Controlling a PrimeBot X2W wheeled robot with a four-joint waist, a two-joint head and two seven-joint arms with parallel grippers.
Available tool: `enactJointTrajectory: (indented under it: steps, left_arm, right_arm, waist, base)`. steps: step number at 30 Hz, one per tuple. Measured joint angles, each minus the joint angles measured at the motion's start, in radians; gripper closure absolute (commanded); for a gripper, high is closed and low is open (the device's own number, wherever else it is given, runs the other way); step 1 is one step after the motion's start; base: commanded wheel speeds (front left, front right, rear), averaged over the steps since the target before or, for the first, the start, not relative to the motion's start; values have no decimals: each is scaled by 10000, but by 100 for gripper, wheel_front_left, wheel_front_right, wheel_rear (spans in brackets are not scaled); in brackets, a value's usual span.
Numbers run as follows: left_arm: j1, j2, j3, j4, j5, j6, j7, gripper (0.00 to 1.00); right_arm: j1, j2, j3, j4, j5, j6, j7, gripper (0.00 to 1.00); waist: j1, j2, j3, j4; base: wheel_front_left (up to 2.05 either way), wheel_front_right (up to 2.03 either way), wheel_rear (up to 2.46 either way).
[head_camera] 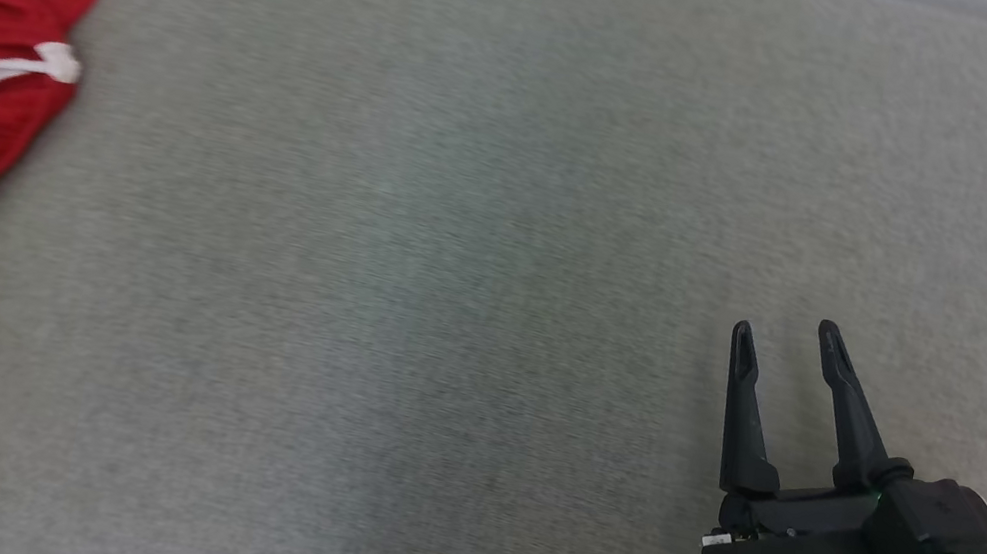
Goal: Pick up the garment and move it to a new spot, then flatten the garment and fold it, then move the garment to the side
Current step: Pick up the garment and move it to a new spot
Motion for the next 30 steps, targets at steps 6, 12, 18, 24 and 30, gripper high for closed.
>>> enactJointTrajectory:
  steps: [6, 12, 18, 24, 30]
  left_arm:
    - [-737, 416, -520, 1156, -700, 0, 477, 0]
    - [-1256, 746, -1093, 2353, -1227, 0, 1106, 0]
    - [-1696, 909, -1611, 3476, -1990, 0, 2249, 0]
    - [-1920, 943, -2215, 4286, -3135, 4, 4380, 0]
    - [-1957, 1108, -2629, 4299, -3818, 8, 4752, 0]
  right_arm:
    - [-35, -2, -8, -69, 12, 0, 0, 0]
    - [-183, -6, -4, -117, 8, 0, 0, 0]
    - [-206, -2, 2, -130, 6, 0, 2, 0]
    - [-234, -2, 29, -128, 8, 0, 0, 0]
    - [-246, -2, 27, -119, 8, 0, 0, 0]
  waist:
    - [-1, 0, 474, -558]
    - [-2, 0, 816, -880]
    - [-1, 0, 991, -1024]
    - [-2, -1, 1048, -1112]
    - [-3, -2, 1062, -1173]
  base:
    - [0, 0, 0]
    - [0, 0, 0]
    - [0, 0, 0]
    - [0, 0, 0]
    - [0, 0, 0]
